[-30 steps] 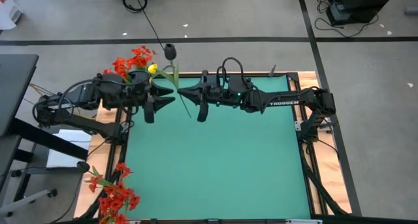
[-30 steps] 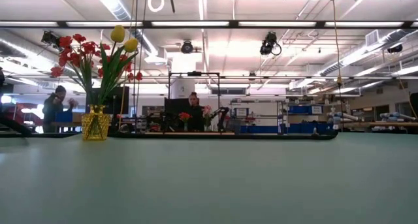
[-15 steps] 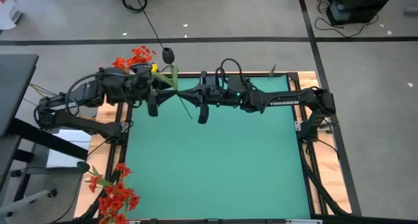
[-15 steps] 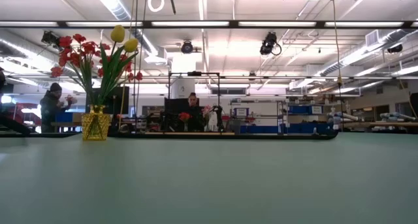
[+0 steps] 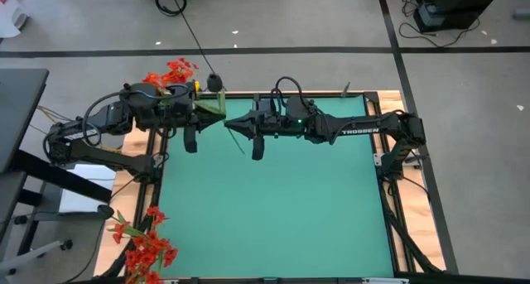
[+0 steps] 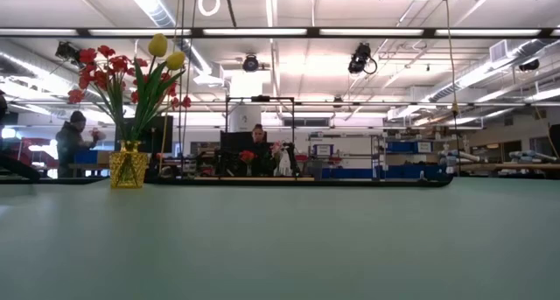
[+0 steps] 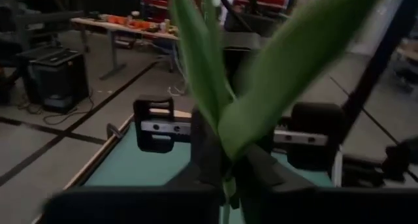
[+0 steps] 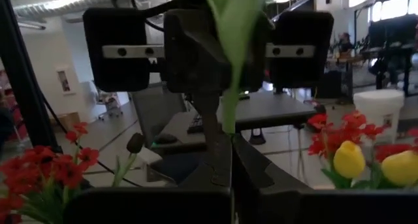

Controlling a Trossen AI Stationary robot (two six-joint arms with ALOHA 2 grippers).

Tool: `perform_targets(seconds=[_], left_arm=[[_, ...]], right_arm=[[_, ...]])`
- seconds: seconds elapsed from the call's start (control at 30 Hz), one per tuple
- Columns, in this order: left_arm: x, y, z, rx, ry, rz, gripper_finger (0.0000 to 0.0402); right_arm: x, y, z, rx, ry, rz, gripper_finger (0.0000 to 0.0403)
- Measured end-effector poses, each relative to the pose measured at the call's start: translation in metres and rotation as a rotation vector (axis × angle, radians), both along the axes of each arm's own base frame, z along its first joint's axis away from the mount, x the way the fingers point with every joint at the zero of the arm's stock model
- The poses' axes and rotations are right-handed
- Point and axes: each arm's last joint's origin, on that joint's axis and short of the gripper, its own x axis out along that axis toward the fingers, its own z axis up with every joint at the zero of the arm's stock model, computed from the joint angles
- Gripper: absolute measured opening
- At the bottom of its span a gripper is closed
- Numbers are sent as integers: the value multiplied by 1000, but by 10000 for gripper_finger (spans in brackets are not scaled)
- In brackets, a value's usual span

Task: Sort flowers into vase by color
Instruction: Put the black flower into the transparent vase

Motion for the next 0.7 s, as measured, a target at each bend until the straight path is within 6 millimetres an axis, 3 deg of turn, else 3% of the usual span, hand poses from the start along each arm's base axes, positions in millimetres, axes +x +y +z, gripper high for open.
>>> perform_targets(seconds=[0.07,0.23,0.37,0.5,0.7], left_arm=[[0,-1,0,23,8,-21,16],[0,-3,-2,109,32,-47,7],[-8,-10,-7,151,109,-95,5],[-35,-26,-21,154,277,-251,4],[-77,-41,-25,32,336,-394,4]], right_arm=[[0,0,-1,28,15,4,10],[1,-1,-9,128,107,7,63],[0,-3,-27,375,273,-99,102],[-6,-4,-52,606,504,-177,114],[-10,28,-63,585,646,-171,113]])
